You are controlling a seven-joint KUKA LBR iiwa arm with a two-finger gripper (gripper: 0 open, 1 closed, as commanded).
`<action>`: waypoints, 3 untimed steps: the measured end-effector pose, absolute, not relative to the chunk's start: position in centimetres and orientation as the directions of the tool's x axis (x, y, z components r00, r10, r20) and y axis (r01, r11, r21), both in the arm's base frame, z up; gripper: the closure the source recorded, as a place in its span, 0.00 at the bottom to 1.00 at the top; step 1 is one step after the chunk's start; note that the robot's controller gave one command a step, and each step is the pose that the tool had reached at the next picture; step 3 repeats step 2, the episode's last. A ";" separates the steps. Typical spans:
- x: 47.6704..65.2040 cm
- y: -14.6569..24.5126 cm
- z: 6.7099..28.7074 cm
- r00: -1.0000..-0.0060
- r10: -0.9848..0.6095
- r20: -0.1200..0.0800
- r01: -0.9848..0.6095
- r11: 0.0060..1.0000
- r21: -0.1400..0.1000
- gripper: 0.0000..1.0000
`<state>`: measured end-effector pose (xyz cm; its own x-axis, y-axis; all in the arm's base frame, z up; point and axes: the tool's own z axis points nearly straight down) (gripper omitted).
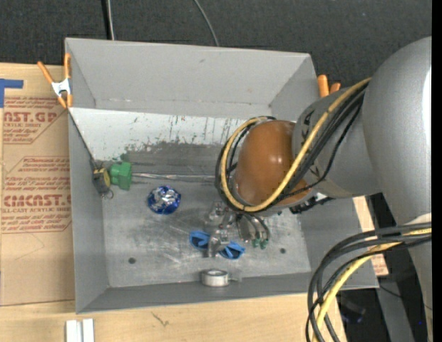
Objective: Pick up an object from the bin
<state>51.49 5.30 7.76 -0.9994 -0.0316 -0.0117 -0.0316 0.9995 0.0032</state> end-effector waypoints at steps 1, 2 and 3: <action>52.1 6.7 16.5 -0.999 -0.040 -0.009 -0.040 0.999 0.002 1.00; 53.4 5.8 23.8 -0.999 -0.032 -0.011 -0.032 0.999 0.001 1.00; 53.4 5.8 23.8 -0.999 -0.032 -0.011 -0.032 0.999 0.001 1.00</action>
Offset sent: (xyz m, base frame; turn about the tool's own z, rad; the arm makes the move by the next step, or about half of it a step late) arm 0.0038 0.0124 0.0828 -0.0074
